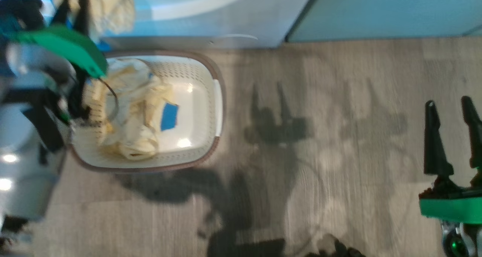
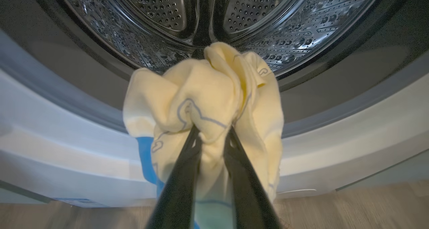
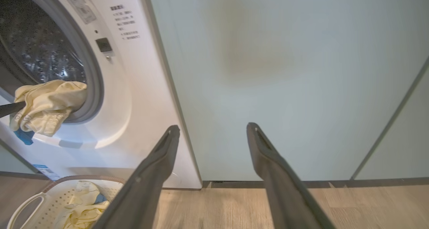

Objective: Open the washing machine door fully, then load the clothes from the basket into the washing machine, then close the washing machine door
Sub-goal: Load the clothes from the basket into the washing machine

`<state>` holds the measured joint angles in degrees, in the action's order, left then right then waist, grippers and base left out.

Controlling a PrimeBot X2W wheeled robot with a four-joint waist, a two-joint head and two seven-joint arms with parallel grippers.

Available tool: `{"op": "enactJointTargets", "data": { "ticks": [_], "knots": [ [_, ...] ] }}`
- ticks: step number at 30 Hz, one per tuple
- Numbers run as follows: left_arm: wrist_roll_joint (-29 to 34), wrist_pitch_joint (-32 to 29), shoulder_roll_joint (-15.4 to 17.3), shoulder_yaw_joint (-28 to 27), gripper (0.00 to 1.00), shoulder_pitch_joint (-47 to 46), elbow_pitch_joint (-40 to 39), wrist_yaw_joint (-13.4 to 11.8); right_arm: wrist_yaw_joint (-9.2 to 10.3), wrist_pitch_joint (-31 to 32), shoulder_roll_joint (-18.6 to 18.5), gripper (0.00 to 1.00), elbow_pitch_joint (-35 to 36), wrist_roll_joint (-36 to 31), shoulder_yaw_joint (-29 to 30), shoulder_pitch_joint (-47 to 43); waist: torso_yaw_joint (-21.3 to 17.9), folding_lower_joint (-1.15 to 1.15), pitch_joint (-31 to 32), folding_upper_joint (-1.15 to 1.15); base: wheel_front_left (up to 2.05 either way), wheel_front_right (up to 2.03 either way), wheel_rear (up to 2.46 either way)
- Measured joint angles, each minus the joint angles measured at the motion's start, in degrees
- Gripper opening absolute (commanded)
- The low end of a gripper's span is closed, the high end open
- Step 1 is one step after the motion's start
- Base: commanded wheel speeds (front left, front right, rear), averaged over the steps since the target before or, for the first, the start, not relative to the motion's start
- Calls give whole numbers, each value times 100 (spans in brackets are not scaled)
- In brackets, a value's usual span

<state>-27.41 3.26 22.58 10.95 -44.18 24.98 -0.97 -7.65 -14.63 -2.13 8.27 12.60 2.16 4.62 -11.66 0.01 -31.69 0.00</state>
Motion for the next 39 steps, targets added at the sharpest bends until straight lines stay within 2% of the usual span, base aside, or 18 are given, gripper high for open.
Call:
{"op": "enactJointTargets", "data": {
  "ticks": [6,14,25,30,38,39],
  "knots": [
    [-46,-823,380,20,0,-1111,363,238,0,0,0,100,19,305,-20,204,-308,-1,-446,0,0,0,0],
    [73,-1794,866,181,0,-2373,460,444,0,0,0,100,27,657,-122,425,-608,-1,-860,0,0,0,0],
    [126,-2553,1448,230,0,-3557,923,595,0,0,3,100,-3,1060,-322,525,-1185,0,-1307,0,0,0,0],
    [280,-2463,1719,242,0,-4123,1202,649,0,0,11,100,-9,1243,-448,525,-1522,-1,-1504,0,0,0,0],
    [701,-1102,1833,367,0,-4709,1438,669,0,0,20,100,-8,1374,-543,525,-1784,-2,-1719,0,0,0,0],
    [715,-995,1829,368,19,-4749,1516,667,0,0,22,100,-11,1381,-544,526,-1795,-1,-1737,0,0,0,0]
  ]
}}
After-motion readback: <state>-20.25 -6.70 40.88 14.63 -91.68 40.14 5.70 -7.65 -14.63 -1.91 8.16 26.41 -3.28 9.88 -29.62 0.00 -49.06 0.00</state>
